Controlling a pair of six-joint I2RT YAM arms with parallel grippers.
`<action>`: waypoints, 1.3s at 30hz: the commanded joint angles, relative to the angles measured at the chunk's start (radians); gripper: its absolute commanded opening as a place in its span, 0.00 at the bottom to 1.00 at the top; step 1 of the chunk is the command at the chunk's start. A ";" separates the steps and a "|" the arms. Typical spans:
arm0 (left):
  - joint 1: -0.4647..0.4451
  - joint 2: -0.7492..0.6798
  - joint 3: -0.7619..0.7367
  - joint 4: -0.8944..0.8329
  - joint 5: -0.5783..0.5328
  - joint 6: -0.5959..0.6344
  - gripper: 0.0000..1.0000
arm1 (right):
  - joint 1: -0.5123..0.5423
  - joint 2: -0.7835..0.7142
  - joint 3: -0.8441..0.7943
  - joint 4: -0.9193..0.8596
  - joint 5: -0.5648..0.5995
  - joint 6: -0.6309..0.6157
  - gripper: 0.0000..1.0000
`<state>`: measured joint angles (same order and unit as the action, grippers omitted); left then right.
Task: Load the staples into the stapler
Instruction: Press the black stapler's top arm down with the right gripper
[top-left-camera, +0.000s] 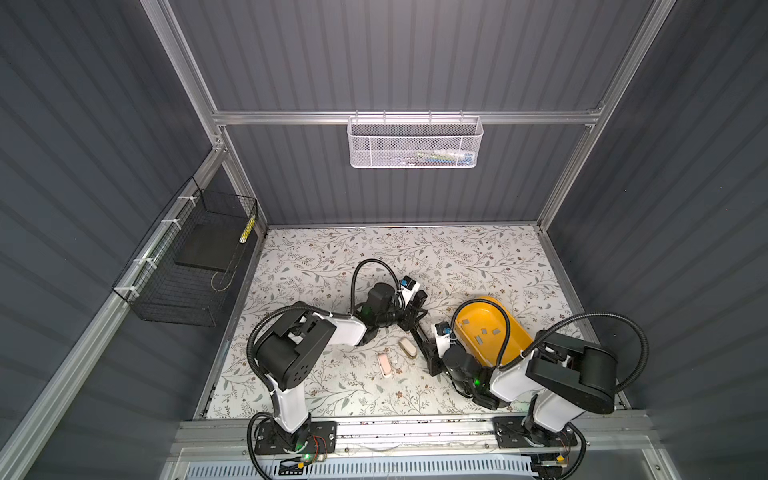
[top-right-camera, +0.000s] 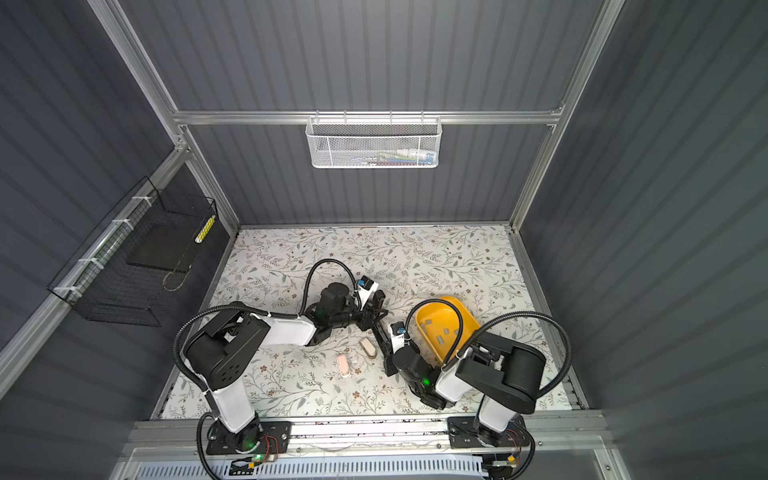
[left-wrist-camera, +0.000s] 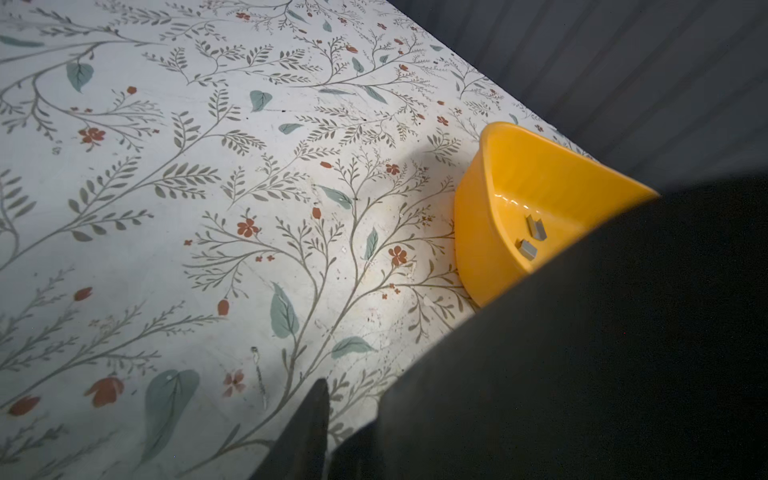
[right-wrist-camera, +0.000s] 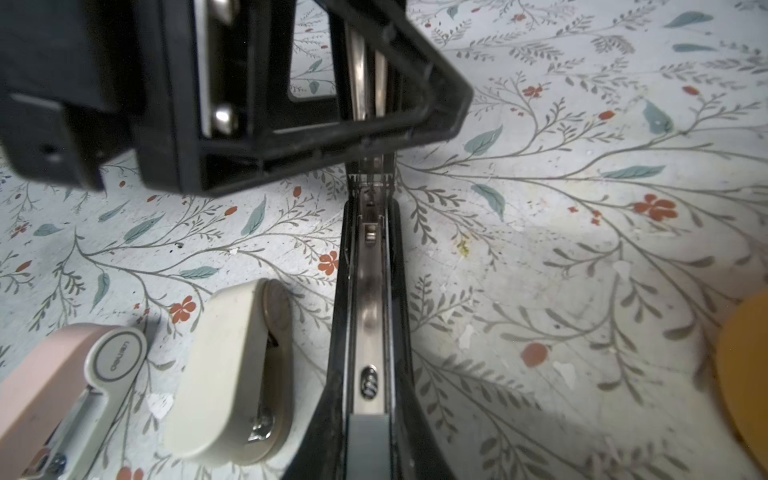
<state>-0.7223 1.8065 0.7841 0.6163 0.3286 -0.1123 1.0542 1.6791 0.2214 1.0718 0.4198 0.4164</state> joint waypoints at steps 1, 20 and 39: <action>-0.021 -0.037 -0.045 0.005 -0.017 0.096 0.45 | 0.003 0.086 -0.026 0.230 0.038 -0.050 0.12; -0.057 -0.104 -0.236 0.183 -0.009 0.189 1.00 | 0.020 0.177 -0.087 0.407 0.105 -0.061 0.40; -0.055 -0.157 -0.143 0.142 -0.088 0.053 0.95 | 0.021 -0.444 -0.090 -0.237 0.133 0.012 0.59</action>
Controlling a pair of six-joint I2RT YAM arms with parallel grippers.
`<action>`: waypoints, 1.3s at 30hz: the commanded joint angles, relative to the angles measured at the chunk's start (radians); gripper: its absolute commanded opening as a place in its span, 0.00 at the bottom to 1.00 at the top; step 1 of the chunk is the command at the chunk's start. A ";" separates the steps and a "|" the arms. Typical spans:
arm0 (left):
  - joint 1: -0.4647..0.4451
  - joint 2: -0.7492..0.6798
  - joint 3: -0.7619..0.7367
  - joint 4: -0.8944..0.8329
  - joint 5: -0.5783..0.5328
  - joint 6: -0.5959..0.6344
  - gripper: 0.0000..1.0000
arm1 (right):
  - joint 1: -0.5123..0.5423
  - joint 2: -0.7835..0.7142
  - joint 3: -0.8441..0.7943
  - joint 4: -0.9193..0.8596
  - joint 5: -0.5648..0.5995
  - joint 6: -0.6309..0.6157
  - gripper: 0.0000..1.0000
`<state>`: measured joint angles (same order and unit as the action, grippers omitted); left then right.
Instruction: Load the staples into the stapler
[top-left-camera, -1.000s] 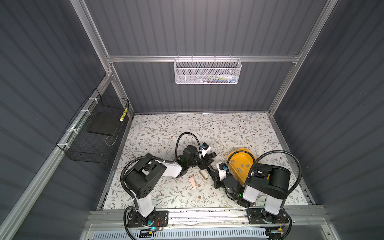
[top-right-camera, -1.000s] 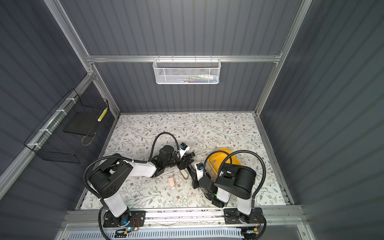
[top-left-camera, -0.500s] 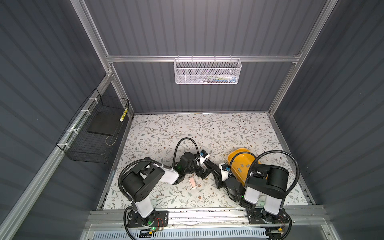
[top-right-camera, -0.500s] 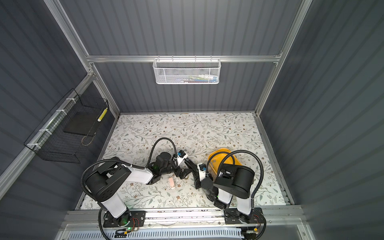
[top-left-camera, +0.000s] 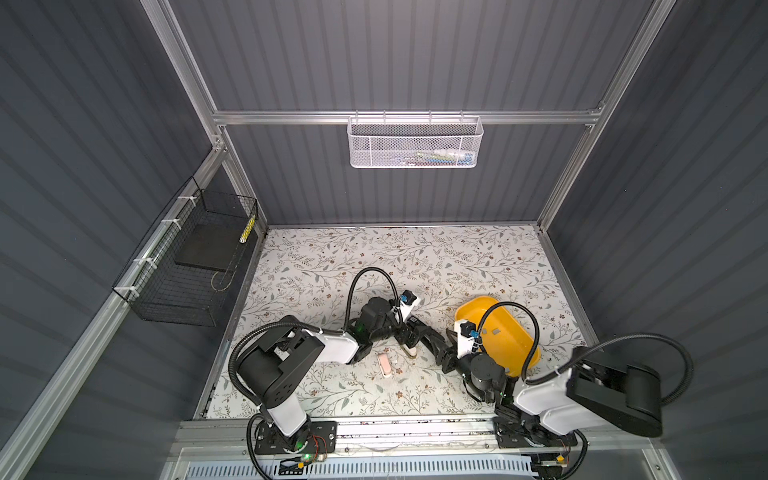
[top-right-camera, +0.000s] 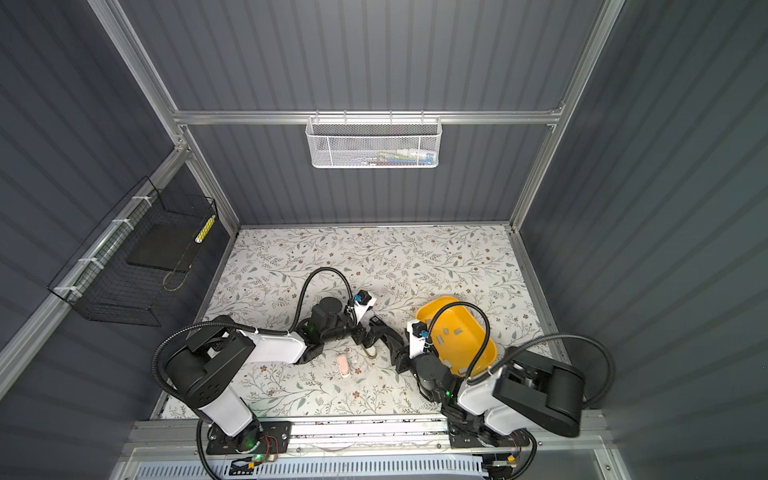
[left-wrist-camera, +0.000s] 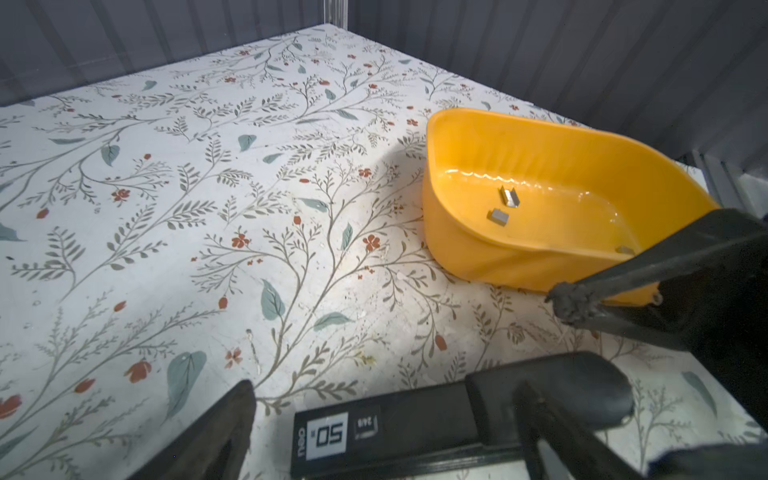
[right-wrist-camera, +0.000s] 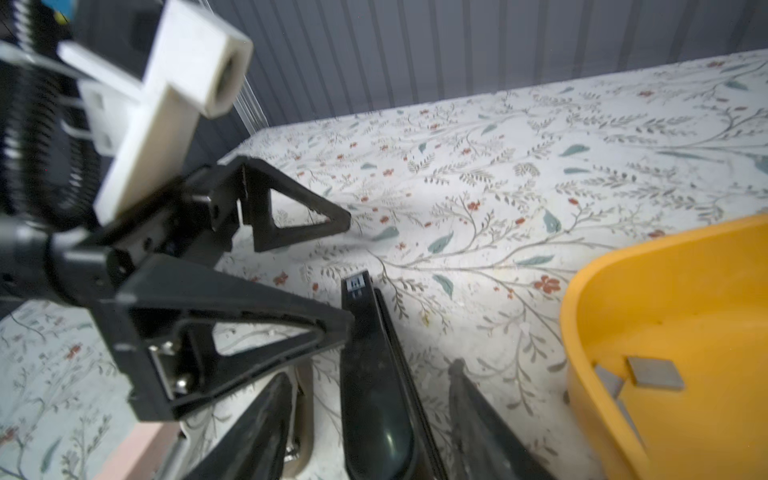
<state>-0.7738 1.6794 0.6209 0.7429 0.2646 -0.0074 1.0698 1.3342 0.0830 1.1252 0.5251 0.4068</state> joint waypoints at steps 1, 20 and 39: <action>-0.004 -0.031 0.020 0.021 -0.034 -0.065 0.93 | 0.004 -0.134 0.064 -0.345 0.035 0.023 0.57; -0.010 0.167 0.033 0.041 -0.007 -0.160 0.76 | -0.003 0.231 0.047 -0.190 0.025 0.199 0.23; 0.270 -0.231 0.106 -0.351 -0.232 -0.344 1.00 | -0.267 -0.447 0.575 -1.377 0.288 0.238 0.89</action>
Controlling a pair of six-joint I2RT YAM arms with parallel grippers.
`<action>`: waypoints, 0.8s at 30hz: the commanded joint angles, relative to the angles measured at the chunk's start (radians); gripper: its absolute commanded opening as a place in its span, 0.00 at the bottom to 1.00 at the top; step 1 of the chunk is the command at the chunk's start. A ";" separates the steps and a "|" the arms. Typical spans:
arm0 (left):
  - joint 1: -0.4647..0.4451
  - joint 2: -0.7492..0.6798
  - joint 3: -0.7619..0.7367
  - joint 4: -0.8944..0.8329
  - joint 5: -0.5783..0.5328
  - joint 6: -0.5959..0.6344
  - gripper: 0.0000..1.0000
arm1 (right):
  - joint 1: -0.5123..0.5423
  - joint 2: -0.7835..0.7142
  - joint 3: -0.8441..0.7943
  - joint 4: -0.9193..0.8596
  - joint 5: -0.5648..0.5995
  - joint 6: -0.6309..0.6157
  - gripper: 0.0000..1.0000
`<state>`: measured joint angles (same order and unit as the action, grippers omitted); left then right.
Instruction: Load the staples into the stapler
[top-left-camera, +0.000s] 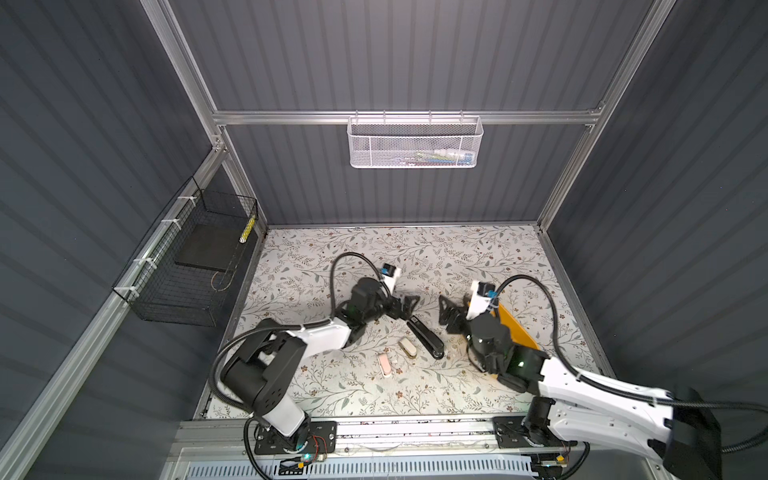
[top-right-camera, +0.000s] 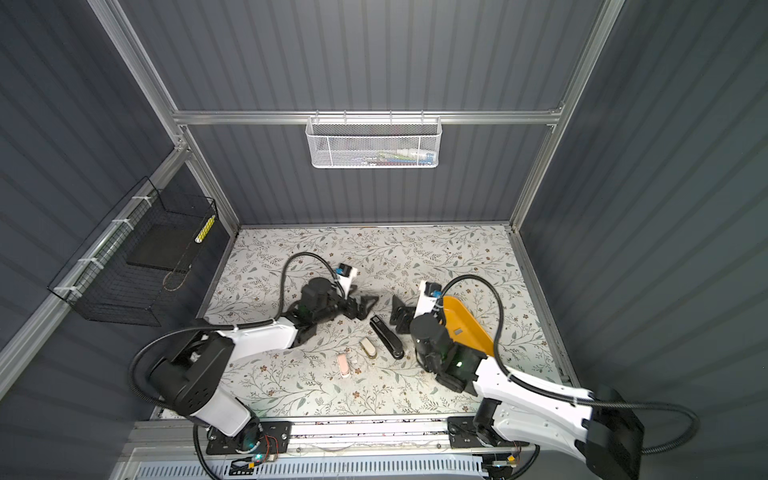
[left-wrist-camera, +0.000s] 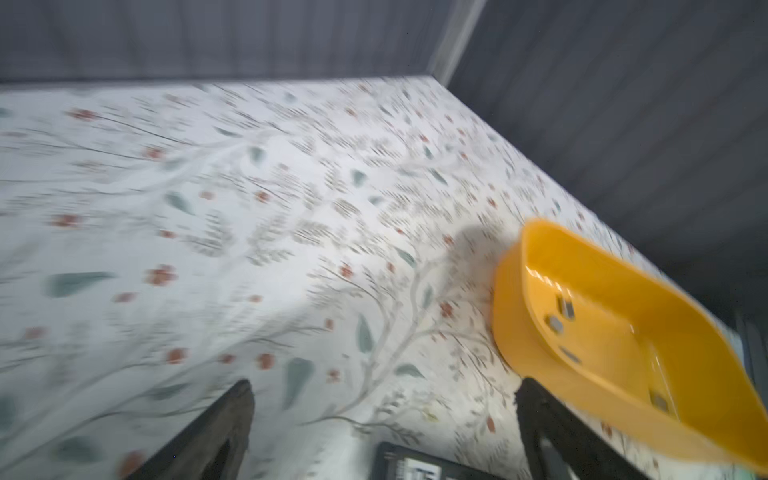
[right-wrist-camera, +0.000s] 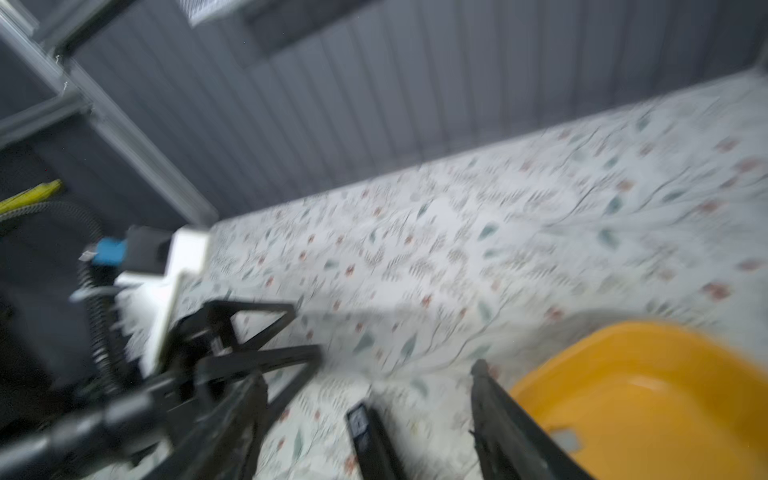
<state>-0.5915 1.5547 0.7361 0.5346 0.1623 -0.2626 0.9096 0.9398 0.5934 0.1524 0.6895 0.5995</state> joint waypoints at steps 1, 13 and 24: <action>0.125 -0.153 -0.015 -0.220 -0.228 -0.083 1.00 | -0.183 -0.067 0.084 -0.449 0.135 0.028 0.99; 0.464 -0.232 -0.330 0.004 -0.495 0.209 1.00 | -0.765 0.223 -0.362 0.654 -0.289 -0.492 0.99; 0.538 0.016 -0.376 0.437 -0.396 0.228 1.00 | -0.784 0.354 -0.248 0.616 -0.306 -0.592 0.99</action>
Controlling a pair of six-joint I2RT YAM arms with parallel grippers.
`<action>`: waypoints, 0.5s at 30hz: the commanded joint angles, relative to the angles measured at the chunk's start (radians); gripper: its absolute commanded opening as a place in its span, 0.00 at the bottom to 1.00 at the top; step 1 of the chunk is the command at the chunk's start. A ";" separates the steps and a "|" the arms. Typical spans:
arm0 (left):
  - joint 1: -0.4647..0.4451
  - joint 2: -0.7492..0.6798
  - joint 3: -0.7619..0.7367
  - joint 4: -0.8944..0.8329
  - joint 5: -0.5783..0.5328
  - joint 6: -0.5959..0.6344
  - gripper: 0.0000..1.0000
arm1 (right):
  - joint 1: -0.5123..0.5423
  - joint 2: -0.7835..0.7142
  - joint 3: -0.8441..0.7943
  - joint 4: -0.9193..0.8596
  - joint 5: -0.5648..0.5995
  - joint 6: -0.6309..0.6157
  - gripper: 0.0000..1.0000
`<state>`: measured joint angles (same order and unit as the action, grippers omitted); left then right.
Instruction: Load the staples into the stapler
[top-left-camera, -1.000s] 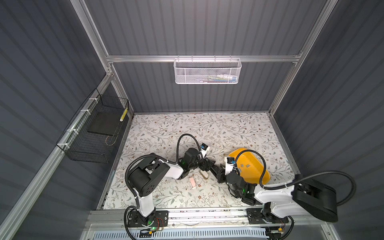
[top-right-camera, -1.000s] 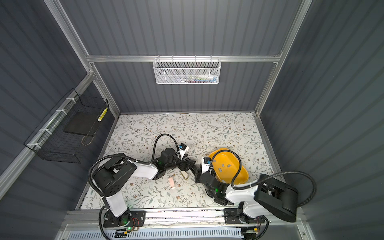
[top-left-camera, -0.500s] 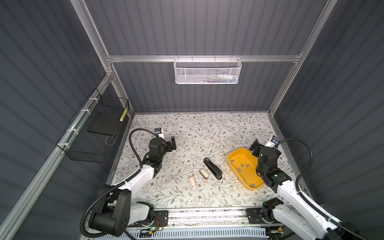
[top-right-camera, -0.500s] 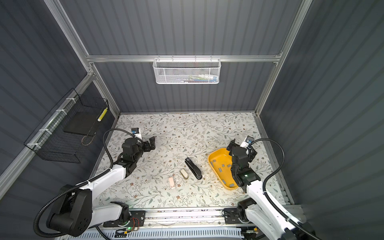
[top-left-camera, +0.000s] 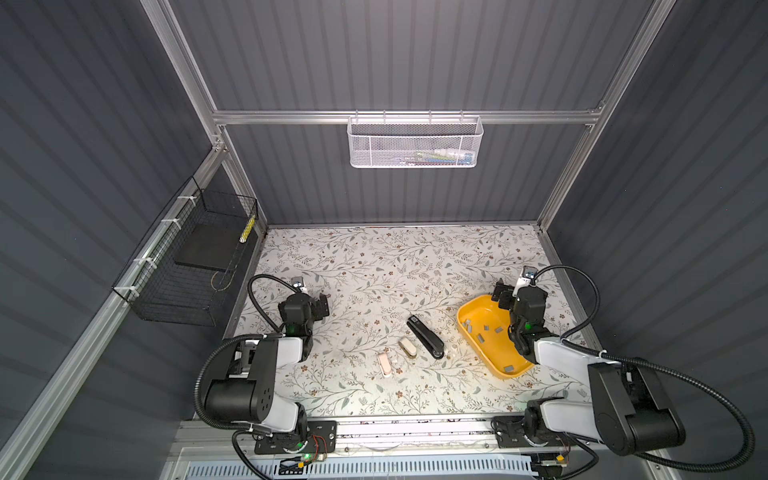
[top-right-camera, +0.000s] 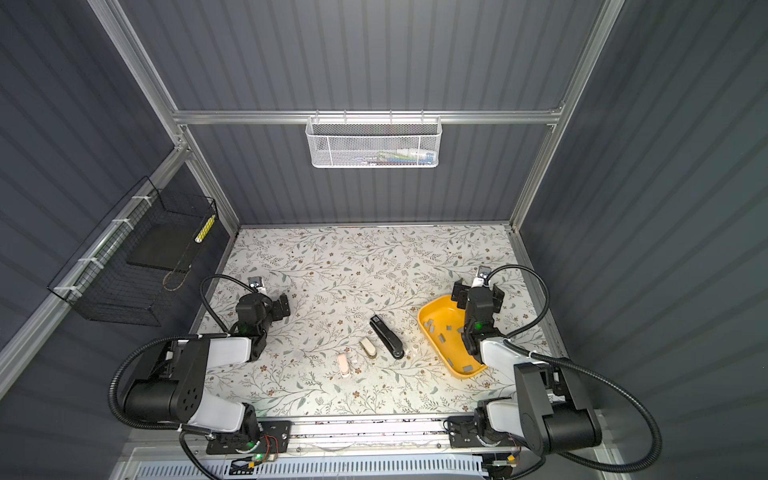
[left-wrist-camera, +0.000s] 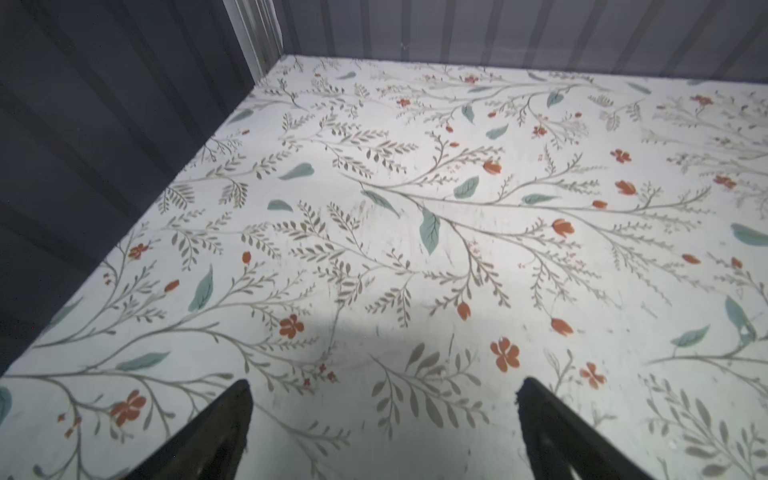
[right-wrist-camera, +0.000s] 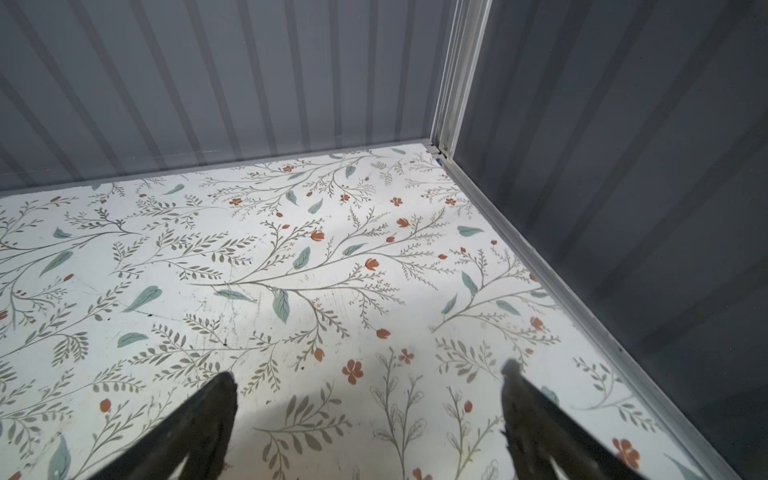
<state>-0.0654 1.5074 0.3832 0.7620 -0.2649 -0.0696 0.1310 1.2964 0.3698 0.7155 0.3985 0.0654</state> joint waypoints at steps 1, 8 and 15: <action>0.013 0.126 -0.028 0.300 0.045 0.042 1.00 | -0.006 -0.003 -0.025 0.056 -0.001 -0.072 0.99; 0.016 0.208 0.098 0.124 0.131 0.079 1.00 | -0.084 0.122 -0.100 0.354 -0.166 -0.078 0.99; 0.016 0.208 0.092 0.141 0.127 0.079 1.00 | -0.142 0.144 -0.065 0.263 -0.165 0.018 0.99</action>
<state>-0.0551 1.7218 0.4637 0.8917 -0.1478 -0.0097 -0.0044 1.4536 0.2821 0.9623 0.2333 0.0437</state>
